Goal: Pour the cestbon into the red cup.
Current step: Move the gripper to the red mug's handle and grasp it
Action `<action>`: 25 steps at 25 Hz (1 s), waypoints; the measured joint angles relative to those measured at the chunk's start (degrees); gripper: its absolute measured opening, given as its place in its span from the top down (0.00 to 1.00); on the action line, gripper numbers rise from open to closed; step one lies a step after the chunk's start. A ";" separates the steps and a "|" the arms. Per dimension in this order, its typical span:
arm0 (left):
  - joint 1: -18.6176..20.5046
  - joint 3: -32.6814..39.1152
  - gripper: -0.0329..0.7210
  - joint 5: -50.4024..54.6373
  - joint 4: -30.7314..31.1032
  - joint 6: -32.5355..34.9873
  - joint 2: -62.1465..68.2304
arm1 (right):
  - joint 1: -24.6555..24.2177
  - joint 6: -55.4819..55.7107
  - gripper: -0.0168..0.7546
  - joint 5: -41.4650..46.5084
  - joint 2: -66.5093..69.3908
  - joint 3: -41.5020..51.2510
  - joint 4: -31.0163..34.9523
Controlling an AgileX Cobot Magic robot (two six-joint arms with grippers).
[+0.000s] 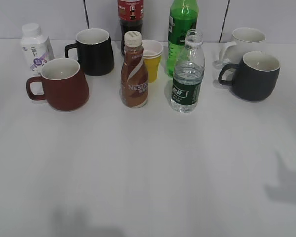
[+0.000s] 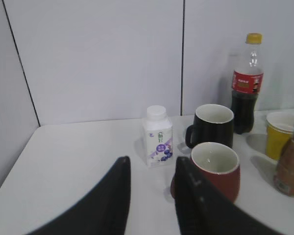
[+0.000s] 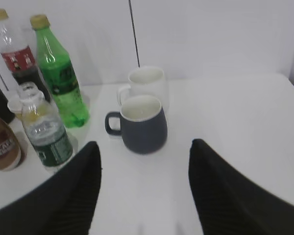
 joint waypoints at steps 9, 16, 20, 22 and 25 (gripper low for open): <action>0.00 0.00 0.64 -18.51 0.91 0.00 26.84 | 8.13 -6.54 0.42 -10.86 13.30 0.00 0.00; 0.00 0.05 0.64 -30.82 -5.09 0.00 44.39 | 11.01 -9.40 0.42 -20.63 27.02 0.00 -0.01; 0.00 0.05 0.64 -35.35 -6.00 0.00 49.45 | 14.33 -9.41 0.42 -29.56 35.15 0.00 0.38; -0.06 0.47 0.64 -35.97 -6.55 0.00 50.09 | 16.60 -9.47 0.42 -34.77 38.81 0.00 -0.01; -1.38 4.32 0.64 -38.23 -7.23 0.00 50.02 | 19.48 -9.47 0.42 -40.93 44.52 0.00 -0.20</action>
